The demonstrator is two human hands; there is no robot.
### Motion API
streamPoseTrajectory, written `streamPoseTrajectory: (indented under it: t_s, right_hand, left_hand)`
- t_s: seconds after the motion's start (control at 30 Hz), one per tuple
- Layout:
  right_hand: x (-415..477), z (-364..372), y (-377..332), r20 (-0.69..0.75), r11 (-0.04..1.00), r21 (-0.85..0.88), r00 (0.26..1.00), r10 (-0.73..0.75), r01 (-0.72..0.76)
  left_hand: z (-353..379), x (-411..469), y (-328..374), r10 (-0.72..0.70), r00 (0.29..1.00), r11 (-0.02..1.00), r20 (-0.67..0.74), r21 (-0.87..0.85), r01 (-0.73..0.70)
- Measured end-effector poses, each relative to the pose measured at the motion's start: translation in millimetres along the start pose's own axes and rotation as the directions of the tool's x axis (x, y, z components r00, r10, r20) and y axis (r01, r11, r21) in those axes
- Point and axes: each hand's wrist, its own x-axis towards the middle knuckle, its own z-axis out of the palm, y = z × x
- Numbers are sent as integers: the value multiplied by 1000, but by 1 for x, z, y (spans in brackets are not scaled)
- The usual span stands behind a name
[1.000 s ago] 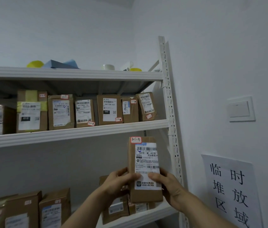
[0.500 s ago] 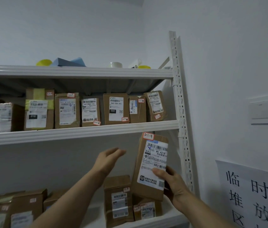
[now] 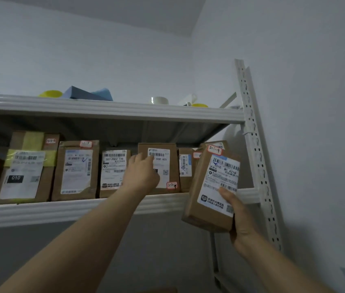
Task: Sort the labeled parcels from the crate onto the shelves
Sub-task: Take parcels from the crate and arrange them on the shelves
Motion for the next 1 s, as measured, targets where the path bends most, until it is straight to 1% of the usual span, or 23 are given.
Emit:
streamPoseTrajectory:
  t_s: [0.1, 0.17, 0.3, 0.43, 0.6, 0.7, 0.83, 0.9, 1.0]
  right_hand:
    - [24, 3, 2, -18, 1000, -4, 1000, -21, 21]
    - [36, 1, 2, -31, 999, -8, 999, -34, 34]
    - [49, -6, 4, -30, 999, -3, 999, -45, 45]
    - [48, -15, 5, -13, 999, 16, 999, -30, 30]
    - [41, -29, 5, 16, 1000, 18, 1000, -8, 8]
    - [37, -34, 6, 10, 1000, 18, 1000, 10, -11]
    - [28, -38, 7, 29, 999, 33, 999, 35, -36]
    - [22, -39, 6, 46, 998, 48, 998, 44, -46]
    - [15, -43, 5, 58, 997, 61, 997, 51, -55]
  left_hand:
    - [9, 41, -2, 117, 993, 982, -32, 153, -111]
    - [13, 65, -2, 148, 989, 972, -20, 185, -141]
    - [16, 97, -3, 141, 990, 954, 23, 263, -142]
    - [21, 107, 2, 63, 995, 933, 82, 348, -88]
    - [6, 97, 17, 113, 992, 881, 57, 455, -126]
    - [-6, 88, 21, 142, 987, 857, 68, 491, -157]
    - [-21, 78, 25, 226, 972, 840, 63, 493, -227]
    - [-25, 75, 27, 256, 964, 845, 70, 468, -258]
    - [-31, 71, 28, 275, 954, 865, 117, 404, -299]
